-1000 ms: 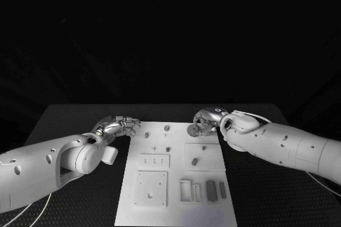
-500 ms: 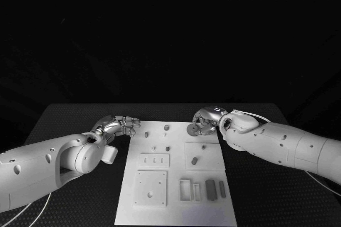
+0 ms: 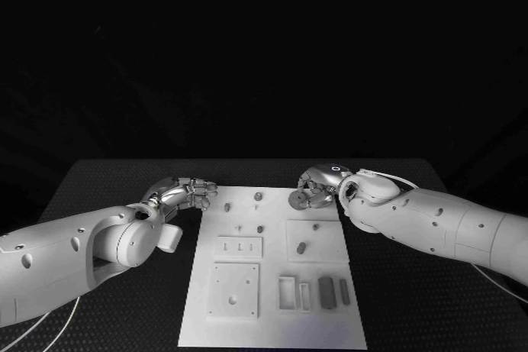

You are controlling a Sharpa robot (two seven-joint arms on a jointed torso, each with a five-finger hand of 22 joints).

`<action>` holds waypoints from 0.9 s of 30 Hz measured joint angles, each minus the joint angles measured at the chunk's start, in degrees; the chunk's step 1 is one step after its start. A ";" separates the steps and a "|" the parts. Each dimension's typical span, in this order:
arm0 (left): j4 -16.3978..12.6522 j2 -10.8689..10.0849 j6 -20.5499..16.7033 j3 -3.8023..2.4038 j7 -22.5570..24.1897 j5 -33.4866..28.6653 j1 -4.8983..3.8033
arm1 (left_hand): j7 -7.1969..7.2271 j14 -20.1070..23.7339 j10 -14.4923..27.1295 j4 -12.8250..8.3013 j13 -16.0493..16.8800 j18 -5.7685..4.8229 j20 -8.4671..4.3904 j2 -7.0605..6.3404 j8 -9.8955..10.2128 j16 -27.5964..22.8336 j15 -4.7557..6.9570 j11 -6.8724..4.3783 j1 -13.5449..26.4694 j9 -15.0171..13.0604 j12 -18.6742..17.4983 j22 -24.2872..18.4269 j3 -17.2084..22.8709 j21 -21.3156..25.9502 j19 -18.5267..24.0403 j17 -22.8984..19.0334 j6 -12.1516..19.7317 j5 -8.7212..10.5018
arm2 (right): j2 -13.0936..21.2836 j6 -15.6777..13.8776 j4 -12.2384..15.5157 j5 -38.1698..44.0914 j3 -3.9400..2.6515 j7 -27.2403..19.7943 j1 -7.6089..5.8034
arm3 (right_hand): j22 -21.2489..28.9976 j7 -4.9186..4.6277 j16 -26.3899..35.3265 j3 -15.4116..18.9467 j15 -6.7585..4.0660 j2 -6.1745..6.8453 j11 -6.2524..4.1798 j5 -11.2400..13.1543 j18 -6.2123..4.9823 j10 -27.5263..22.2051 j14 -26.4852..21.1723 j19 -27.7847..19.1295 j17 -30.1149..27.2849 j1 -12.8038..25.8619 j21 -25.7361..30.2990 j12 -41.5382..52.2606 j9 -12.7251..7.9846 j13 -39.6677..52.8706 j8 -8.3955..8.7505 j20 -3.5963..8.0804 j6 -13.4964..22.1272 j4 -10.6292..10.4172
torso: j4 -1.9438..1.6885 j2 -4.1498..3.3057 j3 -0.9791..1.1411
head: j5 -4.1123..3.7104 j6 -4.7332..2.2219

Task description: Assemble the parts on the task board

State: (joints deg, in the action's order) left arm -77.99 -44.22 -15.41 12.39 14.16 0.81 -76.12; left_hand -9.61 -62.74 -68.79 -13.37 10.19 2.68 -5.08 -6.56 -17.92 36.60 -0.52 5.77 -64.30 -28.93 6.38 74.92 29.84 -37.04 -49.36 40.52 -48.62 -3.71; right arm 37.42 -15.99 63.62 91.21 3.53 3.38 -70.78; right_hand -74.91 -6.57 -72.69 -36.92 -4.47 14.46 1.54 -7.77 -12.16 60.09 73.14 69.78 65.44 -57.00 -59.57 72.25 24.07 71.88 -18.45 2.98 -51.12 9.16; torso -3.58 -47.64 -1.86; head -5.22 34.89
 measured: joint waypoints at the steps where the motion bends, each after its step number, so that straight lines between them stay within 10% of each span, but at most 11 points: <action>1: 0.00 0.00 0.00 0.00 0.00 0.00 0.00 | 0.00 0.00 0.00 0.00 0.00 0.00 0.00 0.00 0.00 0.00 0.00 0.00 0.00 0.00 0.00 0.00 0.00 0.00 0.00 0.00 0.00 0.00 | -0.02 0.00 -0.02 0.01 0.00 0.01 0.00 | 0.00 0.00 0.03 0.00 0.00 0.00 0.04 0.00 0.06 -0.04 0.00 0.00 0.00 0.00 0.00 0.00 0.00 -0.07 0.00 0.00 0.00 0.00 | 0.00 0.00 0.00 | 0.00 0.00; 17: -0.01 -0.04 -0.01 -0.03 -0.03 0.02 0.00 | 0.00 0.00 0.02 -0.15 -0.01 0.01 0.09 0.00 0.00 0.00 0.00 0.26 0.00 -0.05 -0.22 -0.01 0.15 0.00 -0.09 0.05 0.00 0.00 | -0.33 -0.08 -0.28 0.59 0.01 0.07 -0.01 | 0.00 0.31 0.26 0.22 0.00 -0.22 -0.02 -0.87 0.19 -0.43 -0.01 -0.10 0.27 0.81 -0.22 0.00 -0.01 -0.37 -0.19 -0.10 -0.43 -0.22 | -0.03 -0.02 0.07 | -0.04 0.15; 27: 0.04 -0.03 -0.01 -0.03 -0.03 0.03 0.00 | 0.00 0.00 0.02 -0.15 0.04 0.01 0.09 0.00 0.00 0.00 0.00 0.26 0.00 -0.04 -0.22 -0.01 0.15 0.00 -0.09 0.04 0.00 0.00 | -0.33 -1.39 0.08 3.22 0.30 0.26 0.19 | 0.00 1.04 0.86 -4.12 -0.46 0.23 -0.06 3.90 0.20 -0.37 0.46 -0.11 1.06 -3.13 -0.45 0.57 -0.05 -0.71 -0.32 -0.12 -1.37 1.75 | 0.04 -0.07 0.08 | -0.13 0.32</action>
State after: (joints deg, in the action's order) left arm -77.95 -44.25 -15.42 12.36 14.13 0.83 -76.12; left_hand -9.61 -62.74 -68.77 -13.52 10.23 2.69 -4.99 -6.56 -17.92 36.60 -0.52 6.03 -64.30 -28.97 6.16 74.91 29.99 -37.04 -49.45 40.56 -48.62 -3.71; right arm 37.09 -17.37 63.70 94.43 3.83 3.64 -70.59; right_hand -74.90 -5.53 -71.83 -41.05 -4.93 14.69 1.48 -3.87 -11.97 59.72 73.60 69.67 66.50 -60.13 -60.02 72.82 24.03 71.17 -18.77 2.86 -52.49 10.91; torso -3.54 -47.70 -1.77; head -5.35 35.22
